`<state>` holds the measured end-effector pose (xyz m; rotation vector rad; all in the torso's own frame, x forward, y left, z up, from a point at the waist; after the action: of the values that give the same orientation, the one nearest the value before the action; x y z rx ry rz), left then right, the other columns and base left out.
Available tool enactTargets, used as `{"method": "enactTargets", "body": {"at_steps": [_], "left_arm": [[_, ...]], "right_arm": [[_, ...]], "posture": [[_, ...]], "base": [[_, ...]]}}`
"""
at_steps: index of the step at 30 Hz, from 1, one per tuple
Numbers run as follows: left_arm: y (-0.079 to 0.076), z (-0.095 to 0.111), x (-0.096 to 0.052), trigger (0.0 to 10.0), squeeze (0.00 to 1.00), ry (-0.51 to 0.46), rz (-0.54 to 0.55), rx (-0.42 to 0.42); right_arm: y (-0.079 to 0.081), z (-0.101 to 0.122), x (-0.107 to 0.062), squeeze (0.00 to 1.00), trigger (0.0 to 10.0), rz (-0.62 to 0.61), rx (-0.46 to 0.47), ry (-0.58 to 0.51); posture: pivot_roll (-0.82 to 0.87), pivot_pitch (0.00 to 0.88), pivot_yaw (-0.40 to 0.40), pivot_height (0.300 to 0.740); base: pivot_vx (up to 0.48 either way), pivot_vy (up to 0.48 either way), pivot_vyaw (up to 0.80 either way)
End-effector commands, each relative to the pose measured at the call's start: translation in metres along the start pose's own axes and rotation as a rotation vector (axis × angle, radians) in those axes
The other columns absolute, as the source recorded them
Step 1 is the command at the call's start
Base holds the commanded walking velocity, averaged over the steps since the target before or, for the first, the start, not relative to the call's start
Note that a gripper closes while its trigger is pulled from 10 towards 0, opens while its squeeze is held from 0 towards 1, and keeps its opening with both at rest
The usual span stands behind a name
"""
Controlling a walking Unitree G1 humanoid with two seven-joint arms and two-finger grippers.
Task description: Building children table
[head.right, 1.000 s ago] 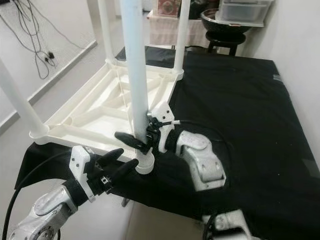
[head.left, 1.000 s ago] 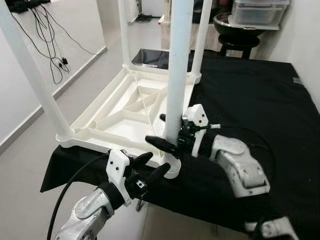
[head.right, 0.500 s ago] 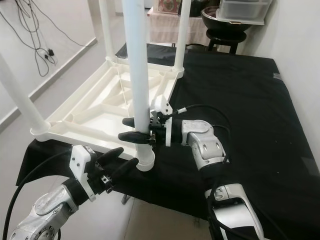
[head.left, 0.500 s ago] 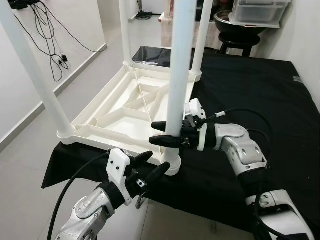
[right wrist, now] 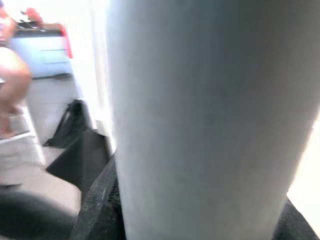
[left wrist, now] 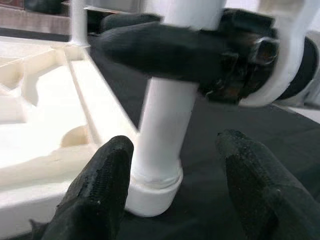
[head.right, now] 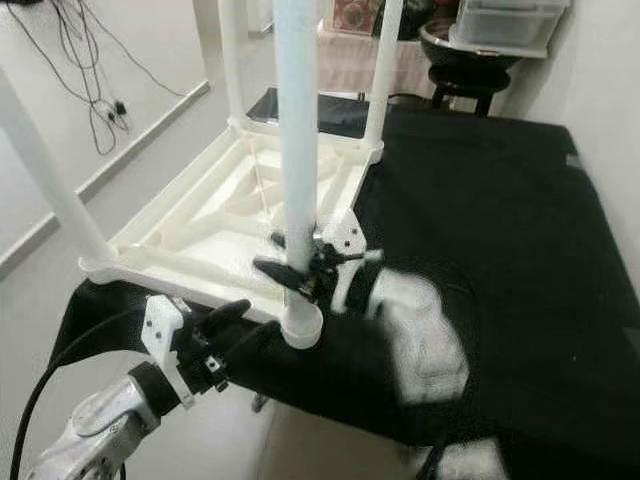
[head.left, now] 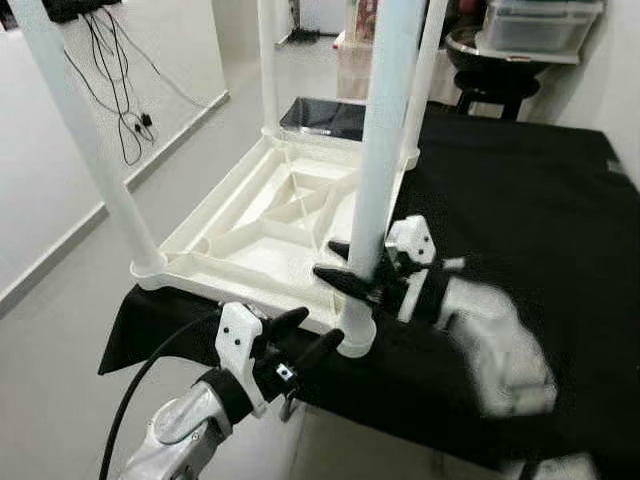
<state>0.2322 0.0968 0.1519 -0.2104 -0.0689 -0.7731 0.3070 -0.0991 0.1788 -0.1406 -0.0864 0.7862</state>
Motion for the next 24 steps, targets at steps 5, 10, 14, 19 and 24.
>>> {"method": "enactTargets", "body": {"at_steps": [5, 10, 14, 19, 24], "left_arm": [[0.006, -0.002, -0.003, 10.0, 0.00, 0.022, -0.002, -0.001], [0.009, -0.001, -0.003, 10.0, 0.00, 0.005, 0.037, 0.013], [0.010, -0.001, -0.002, 10.0, 0.00, 0.005, 0.042, 0.015], [0.009, -0.002, -0.001, 10.0, 0.00, 0.011, 0.034, 0.015], [0.009, -0.002, -0.001, 10.0, 0.00, 0.013, 0.034, 0.016]], "right_arm": [[-0.001, -0.038, 0.000, 0.00, 0.0, -0.203, 0.011, 0.216], [0.004, -0.034, -0.001, 0.00, 0.0, -0.199, -0.017, 0.221], [0.009, -0.021, 0.003, 1.00, 10.0, -0.084, 0.089, 0.131], [0.004, 0.006, 0.008, 1.00, 10.0, 0.132, 0.087, 0.002], [-0.006, 0.017, 0.007, 0.00, 10.0, 0.359, -0.029, -0.007]], "posture": [[-0.04, 0.078, -0.008, 0.740], [-0.04, 0.073, -0.008, 0.740], [-0.03, 0.068, -0.010, 0.740], [-0.02, 0.062, -0.004, 0.740], [0.00, 0.058, -0.010, 0.740]], "base": [[0.000, 0.000, 0.00], [0.000, 0.000, 0.00], [0.000, 0.000, 0.00], [0.000, 0.000, 0.00], [0.000, 0.000, 0.00]]}}
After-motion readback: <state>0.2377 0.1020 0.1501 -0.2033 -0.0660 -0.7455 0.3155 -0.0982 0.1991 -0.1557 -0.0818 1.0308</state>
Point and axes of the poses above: a point about 5 cm out from each wrist's last joint towards the gripper, its own x axis pointing out of the wrist towards the gripper, its own z axis along the axis of the wrist's last joint, y = z × x, the point moved 1 cm from there along x, pointing out of the wrist towards the gripper, and after that the axes turned 3 degrees about -x, right-handed, at the moved point
